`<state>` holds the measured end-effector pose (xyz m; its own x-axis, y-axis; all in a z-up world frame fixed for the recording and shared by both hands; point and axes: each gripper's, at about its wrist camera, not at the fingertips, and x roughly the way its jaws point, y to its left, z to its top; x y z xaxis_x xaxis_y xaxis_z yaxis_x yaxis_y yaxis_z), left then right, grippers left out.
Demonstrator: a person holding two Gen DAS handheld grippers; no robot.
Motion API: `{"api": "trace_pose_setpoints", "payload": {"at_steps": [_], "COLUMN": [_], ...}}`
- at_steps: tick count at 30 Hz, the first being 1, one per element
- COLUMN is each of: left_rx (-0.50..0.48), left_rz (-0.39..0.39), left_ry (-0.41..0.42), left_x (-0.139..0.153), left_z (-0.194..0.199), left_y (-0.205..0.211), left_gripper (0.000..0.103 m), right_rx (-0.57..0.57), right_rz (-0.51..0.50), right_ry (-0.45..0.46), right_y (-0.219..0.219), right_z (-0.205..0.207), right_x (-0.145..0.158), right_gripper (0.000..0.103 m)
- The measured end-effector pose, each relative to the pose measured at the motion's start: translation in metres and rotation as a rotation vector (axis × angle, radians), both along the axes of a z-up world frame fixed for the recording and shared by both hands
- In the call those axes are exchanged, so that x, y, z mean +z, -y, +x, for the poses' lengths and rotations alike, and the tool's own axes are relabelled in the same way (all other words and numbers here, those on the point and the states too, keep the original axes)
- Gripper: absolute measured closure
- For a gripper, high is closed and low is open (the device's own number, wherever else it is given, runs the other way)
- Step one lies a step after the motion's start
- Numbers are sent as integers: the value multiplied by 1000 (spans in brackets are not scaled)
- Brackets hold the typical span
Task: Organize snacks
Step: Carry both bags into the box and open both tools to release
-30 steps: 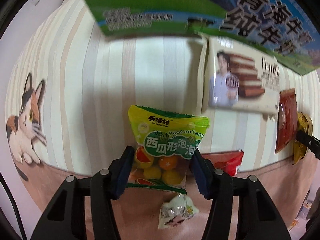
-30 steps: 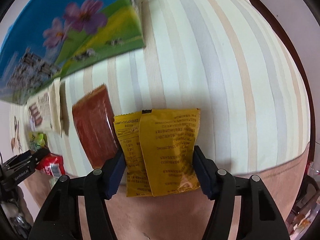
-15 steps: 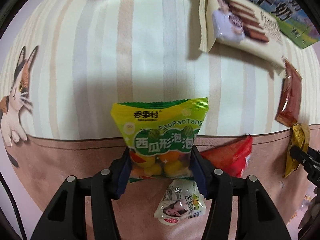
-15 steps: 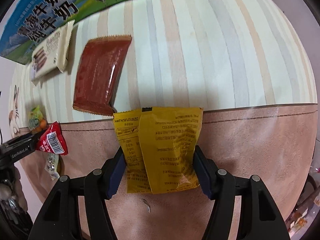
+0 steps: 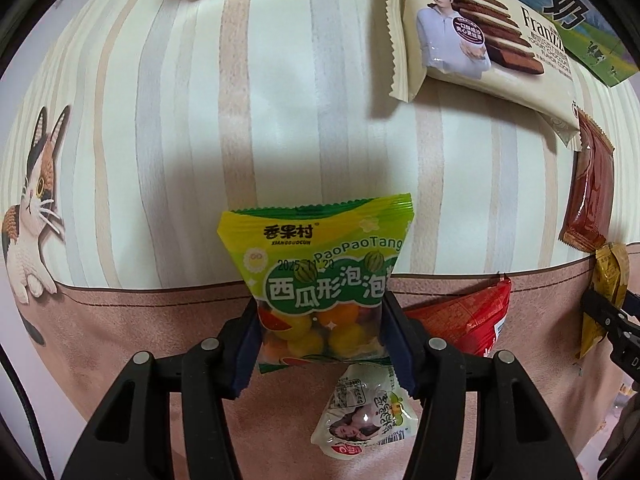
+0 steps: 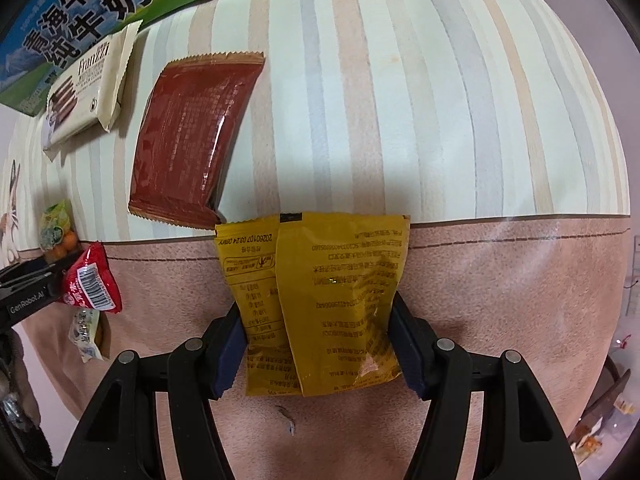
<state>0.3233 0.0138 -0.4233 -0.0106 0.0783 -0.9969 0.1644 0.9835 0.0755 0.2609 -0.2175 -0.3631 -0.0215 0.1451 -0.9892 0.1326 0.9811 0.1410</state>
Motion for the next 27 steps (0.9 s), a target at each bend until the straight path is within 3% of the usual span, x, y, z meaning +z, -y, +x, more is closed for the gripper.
{"api": "trace_pose_setpoints", "payload": {"at_steps": [8, 19, 27], "left_rx": [-46, 31, 57], "left_rz": [26, -55, -160], "left_ry": [29, 46, 88], "left_x": [10, 35, 85], "left_z": [-7, -20, -30], "left_y": [10, -21, -34], "left_gripper": [53, 53, 54], "right_rx": [25, 1, 19], "right_rz": [-24, 40, 145], "right_ry": [21, 57, 131], "right_y": [-8, -6, -25], "right_z": [-1, -15, -4], "right_x": [6, 32, 80], "right_gripper": [39, 43, 44]}}
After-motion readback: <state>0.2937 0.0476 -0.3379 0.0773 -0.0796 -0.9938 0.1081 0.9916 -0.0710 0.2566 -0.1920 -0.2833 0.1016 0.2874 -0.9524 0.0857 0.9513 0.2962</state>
